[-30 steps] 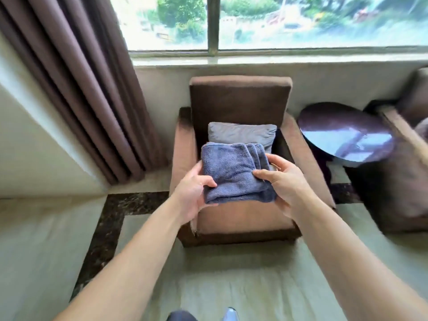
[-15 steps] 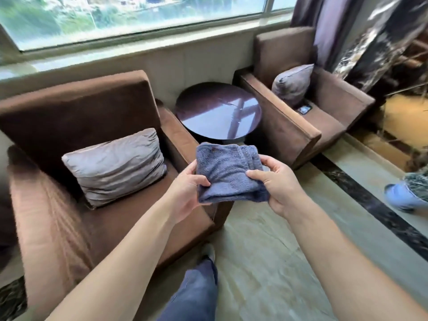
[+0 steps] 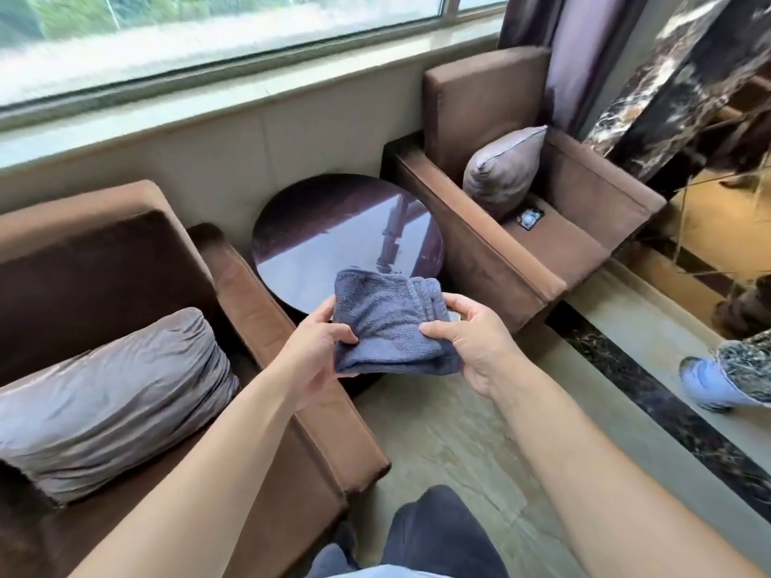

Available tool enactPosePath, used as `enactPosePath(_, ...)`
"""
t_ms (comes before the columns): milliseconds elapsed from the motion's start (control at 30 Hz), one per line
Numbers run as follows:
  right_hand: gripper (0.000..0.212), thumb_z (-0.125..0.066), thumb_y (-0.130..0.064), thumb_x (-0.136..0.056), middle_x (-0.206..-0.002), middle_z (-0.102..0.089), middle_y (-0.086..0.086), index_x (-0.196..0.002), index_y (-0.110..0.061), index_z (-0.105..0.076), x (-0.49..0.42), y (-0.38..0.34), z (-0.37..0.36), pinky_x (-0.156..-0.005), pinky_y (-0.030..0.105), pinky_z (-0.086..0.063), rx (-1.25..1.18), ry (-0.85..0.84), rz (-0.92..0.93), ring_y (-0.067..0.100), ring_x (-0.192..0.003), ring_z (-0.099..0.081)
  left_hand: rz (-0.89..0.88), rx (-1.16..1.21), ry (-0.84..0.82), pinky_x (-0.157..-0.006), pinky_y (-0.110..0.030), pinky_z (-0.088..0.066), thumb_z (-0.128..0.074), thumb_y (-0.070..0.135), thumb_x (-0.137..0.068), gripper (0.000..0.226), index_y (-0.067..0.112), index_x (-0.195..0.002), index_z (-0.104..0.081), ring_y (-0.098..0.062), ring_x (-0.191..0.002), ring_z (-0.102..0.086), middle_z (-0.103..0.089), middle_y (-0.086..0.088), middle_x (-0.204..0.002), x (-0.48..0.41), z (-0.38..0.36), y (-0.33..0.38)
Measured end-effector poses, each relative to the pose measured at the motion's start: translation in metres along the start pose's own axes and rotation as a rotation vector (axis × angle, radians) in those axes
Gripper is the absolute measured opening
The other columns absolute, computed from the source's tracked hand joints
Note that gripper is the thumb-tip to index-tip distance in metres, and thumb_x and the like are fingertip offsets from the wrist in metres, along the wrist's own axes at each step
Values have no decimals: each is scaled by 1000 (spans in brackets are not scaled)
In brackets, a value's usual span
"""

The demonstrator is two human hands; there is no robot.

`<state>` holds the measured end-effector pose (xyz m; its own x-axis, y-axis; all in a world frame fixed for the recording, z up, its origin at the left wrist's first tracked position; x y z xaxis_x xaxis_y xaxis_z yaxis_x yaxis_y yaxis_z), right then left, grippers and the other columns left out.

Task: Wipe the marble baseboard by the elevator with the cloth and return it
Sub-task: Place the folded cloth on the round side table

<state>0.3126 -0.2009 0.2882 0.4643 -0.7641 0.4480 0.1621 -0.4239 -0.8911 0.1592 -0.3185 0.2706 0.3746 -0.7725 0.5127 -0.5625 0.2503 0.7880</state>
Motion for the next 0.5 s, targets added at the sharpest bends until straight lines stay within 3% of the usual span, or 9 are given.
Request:
enactPosePath(100, 55, -69, 18, -72, -106, -72, 19, -123, -2, -62, -63, -12, 5, -87, 41, -57, 51, -30, -45, 29, -88, -68, 28, 8, 55, -78, -40, -55, -41, -16, -77, 73, 27, -134, -57, -34, -115, -65, -64, -13, -134, -56, -3, 10)
enactPosePath(200, 58, -70, 19, -71, -104, -73, 19, -123, -6, -63, -134, -16, 7, -82, 41, -59, 122, -86, -112, 29, -86, -69, 44, 37, 144, -67, -33, -56, -40, -14, -80, 69, 28, -132, -58, -28, -103, -66, -68, -11, -128, -117, -7, 15)
enactPosePath(333, 69, -72, 17, -65, -116, -68, 30, -126, -15, -63, -253, -11, 11, -91, 53, -57, 305, -168, -179, 33, -93, -69, 70, 99, 277, -73, -35, -54, -43, -8, -82, 64, 33, -128, -60, -27, -103, -68, -72, -1, -119, -224, -10, 5)
enactPosePath(400, 73, -70, 17, -65, -117, -68, 26, -128, -19, -61, -323, -2, 15, -88, 50, -59, 407, -221, -253, 35, -99, -69, 142, 128, 384, -74, -40, -55, -43, -5, -81, 65, 42, -122, -62, -28, -109, -68, -72, 3, -122, -278, -13, -11)
enactPosePath(500, 72, -66, 18, -69, -117, -69, 17, -130, -19, -60, -413, 14, 16, -76, 33, -58, 543, -352, -290, 23, -94, -67, 209, 169, 503, -69, -38, -56, -42, -3, -87, 62, 46, -121, -61, -25, -107, -69, -72, 6, -121, -348, -10, -35)
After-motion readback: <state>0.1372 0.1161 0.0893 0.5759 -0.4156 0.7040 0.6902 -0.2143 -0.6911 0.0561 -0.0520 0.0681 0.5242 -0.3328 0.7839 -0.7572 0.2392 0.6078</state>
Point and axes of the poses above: each hand's wrist, its own x-axis away from the middle knuckle, its own z-axis out of the back of the hand, y = z × x, the point moved 2 cm from there along -x, towards the middle knuckle
